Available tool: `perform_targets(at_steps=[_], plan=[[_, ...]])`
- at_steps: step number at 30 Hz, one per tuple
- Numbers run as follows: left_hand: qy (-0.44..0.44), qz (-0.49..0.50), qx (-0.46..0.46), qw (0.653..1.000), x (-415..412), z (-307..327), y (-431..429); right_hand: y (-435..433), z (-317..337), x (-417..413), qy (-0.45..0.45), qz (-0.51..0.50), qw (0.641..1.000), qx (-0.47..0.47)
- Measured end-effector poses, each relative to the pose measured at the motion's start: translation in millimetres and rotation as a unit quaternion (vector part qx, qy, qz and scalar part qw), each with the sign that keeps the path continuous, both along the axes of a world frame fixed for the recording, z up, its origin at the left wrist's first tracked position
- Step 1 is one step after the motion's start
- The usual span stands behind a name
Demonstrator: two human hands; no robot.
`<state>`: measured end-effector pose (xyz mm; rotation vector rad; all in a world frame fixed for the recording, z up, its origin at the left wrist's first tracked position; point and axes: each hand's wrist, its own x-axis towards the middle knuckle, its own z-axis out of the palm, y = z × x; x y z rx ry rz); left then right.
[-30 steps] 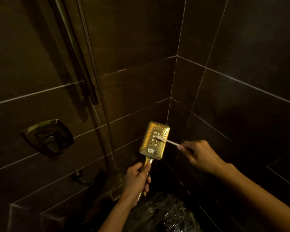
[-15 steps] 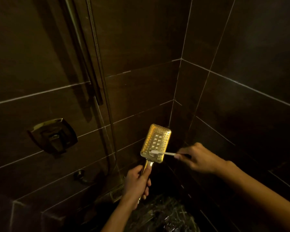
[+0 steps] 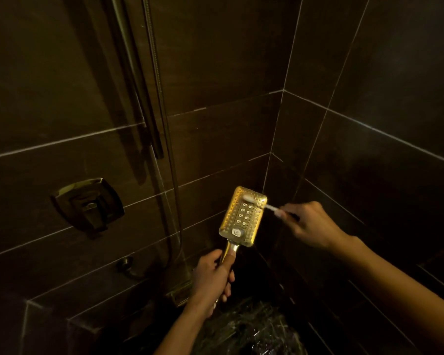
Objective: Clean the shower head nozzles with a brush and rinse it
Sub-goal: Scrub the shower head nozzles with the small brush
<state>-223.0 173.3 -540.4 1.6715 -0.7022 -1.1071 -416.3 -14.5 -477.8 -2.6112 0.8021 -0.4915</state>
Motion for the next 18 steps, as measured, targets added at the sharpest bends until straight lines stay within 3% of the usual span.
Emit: perform_targets(at_steps=[2,7,10,14,16,18], plan=[[-0.003,-0.002,-0.001,1.0,-0.1,1.4,0.1,-3.5,1.0,-1.7,-0.024,-0.025,0.999,0.01],[-0.001,0.001,0.0,1.0,1.4,0.4,0.0,16.5,-10.1,1.9,0.089,0.132,0.986,0.041],[-0.003,-0.001,0.001,1.0,0.4,-0.2,0.8,15.6,-12.5,2.6,0.052,0.1,0.993,0.025],[-0.004,0.0,0.0,1.0,1.2,0.9,1.3,6.1,-8.7,3.6,-0.034,-0.029,0.999,-0.007],[-0.006,-0.001,0.0,1.0,0.9,1.5,1.5,5.3,-4.8,4.7,-0.018,-0.014,1.0,0.003],[-0.006,-0.001,0.003,1.0,0.7,1.0,1.5,11.9,-3.0,9.5,0.051,0.072,0.995,0.036]])
